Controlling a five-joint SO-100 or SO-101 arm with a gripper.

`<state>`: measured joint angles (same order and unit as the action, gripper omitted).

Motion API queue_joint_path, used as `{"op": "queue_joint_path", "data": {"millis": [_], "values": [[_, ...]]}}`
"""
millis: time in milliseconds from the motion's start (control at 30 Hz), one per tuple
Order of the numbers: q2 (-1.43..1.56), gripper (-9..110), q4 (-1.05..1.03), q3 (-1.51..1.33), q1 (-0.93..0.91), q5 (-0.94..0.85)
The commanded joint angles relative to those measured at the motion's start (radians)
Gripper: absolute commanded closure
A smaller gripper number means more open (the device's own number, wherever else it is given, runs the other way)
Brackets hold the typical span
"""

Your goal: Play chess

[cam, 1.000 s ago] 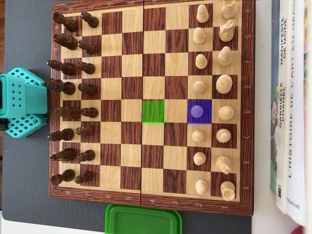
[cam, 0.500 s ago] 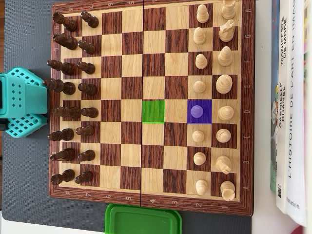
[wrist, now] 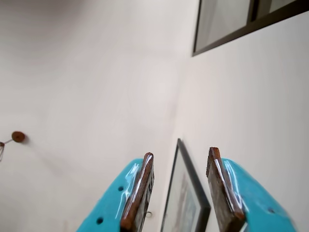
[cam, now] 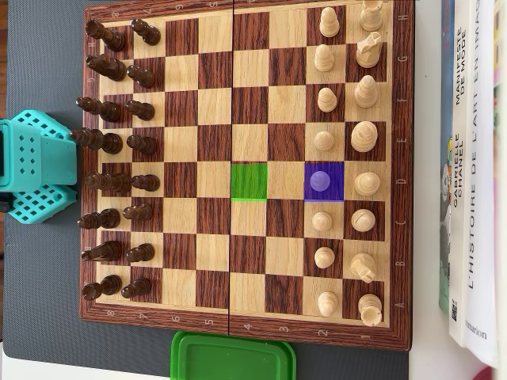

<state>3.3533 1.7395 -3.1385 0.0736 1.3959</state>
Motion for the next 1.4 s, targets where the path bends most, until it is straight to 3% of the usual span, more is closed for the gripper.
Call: {"op": "queue_joint_path", "data": {"millis": [0, 1100, 1367], "values": [[-0.008, 85, 0.002, -0.020, -0.006, -0.003], [-0.015, 85, -0.015, -0.021, -0.009, -0.011], [-0.015, 85, -0.178, -0.017, 0.003, -0.011]]}}
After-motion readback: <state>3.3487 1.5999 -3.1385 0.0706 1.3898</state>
